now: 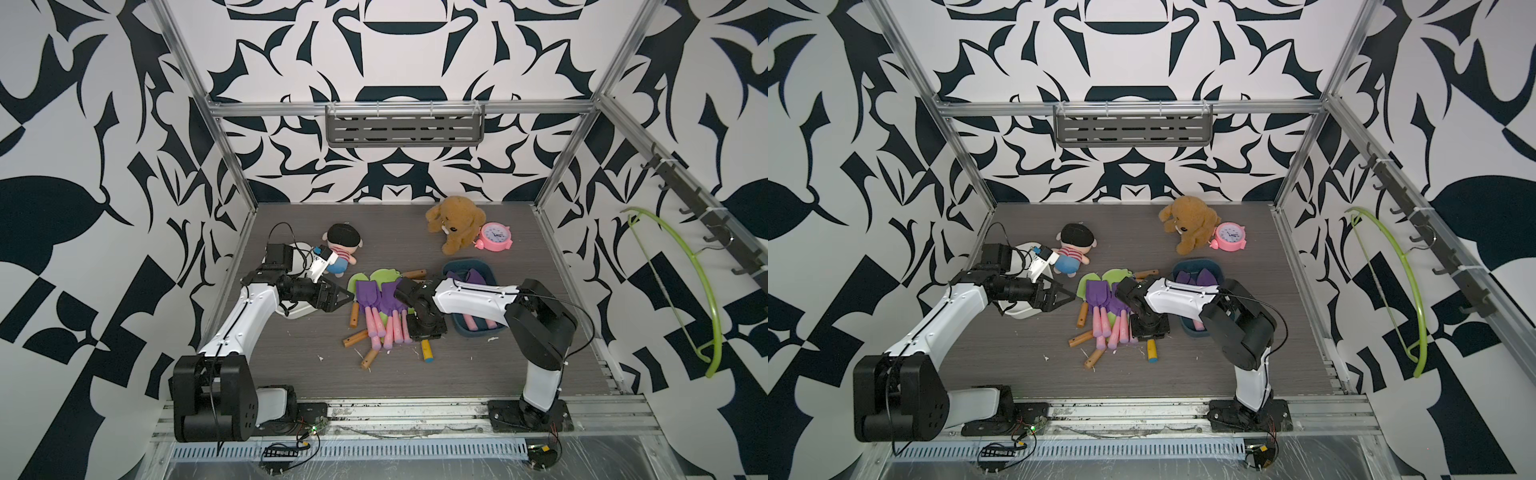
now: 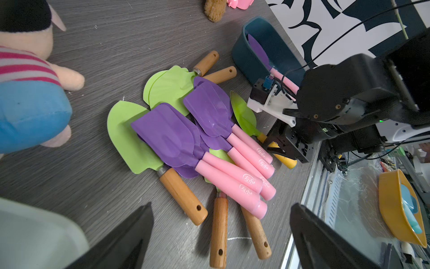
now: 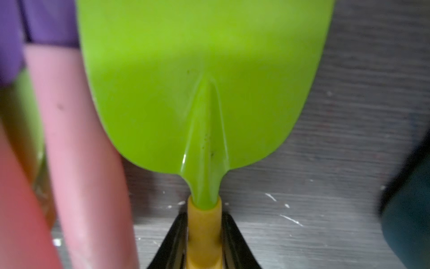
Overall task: Sort the small shovels by color and place them into the storage box
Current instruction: Pick up the shovel from the center of the board.
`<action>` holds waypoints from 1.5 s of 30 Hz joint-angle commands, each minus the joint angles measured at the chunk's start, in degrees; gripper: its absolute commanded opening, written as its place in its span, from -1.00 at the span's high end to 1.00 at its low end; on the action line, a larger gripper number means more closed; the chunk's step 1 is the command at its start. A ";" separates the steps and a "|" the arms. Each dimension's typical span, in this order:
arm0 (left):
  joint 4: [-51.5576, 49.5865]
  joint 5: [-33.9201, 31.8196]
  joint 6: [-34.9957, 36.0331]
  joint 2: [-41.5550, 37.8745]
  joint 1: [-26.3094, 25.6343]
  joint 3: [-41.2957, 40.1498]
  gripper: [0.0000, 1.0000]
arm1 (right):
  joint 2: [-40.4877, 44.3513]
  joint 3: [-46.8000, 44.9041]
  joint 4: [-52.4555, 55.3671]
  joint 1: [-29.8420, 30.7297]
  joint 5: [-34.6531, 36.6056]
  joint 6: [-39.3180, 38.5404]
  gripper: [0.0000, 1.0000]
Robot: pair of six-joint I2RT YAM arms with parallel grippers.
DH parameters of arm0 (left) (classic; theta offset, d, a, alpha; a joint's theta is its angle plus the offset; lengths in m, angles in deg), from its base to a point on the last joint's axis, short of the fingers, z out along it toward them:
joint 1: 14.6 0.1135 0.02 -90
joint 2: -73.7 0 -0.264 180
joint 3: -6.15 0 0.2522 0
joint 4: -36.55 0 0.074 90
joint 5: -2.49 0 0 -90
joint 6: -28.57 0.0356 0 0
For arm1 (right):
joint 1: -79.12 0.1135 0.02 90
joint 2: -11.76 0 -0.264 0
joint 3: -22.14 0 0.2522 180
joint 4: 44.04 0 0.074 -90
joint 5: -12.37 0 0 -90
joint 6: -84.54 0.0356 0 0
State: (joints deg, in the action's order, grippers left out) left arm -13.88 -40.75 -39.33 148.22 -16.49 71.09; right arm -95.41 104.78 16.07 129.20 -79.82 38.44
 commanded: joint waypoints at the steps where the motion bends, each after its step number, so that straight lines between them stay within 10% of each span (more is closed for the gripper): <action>1: 0.22 2.42 -0.63 -1.04 0.22 -0.55 -0.98 | 2.99 -1.09 0.84 0.19 3.77 1.44 0.52; 13: 6.17 9.09 -11.65 0.85 -3.57 0.87 -0.95 | 17.34 0.38 -9.52 1.00 10.68 0.97 0.67; 26: 10.39 13.68 -20.70 5.16 -14.52 2.94 -0.75 | 11.31 8.67 -25.97 2.92 11.98 3.48 0.68; 45: 16.24 10.59 -24.13 5.72 -15.51 0.30 -0.53 | 14.17 8.11 -30.69 3.00 16.71 3.22 0.68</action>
State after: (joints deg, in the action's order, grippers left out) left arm 1.12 -30.72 -63.22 153.08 -31.70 72.58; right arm -85.40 111.05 -10.42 131.71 -64.76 41.37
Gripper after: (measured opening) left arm 0.768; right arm 0.229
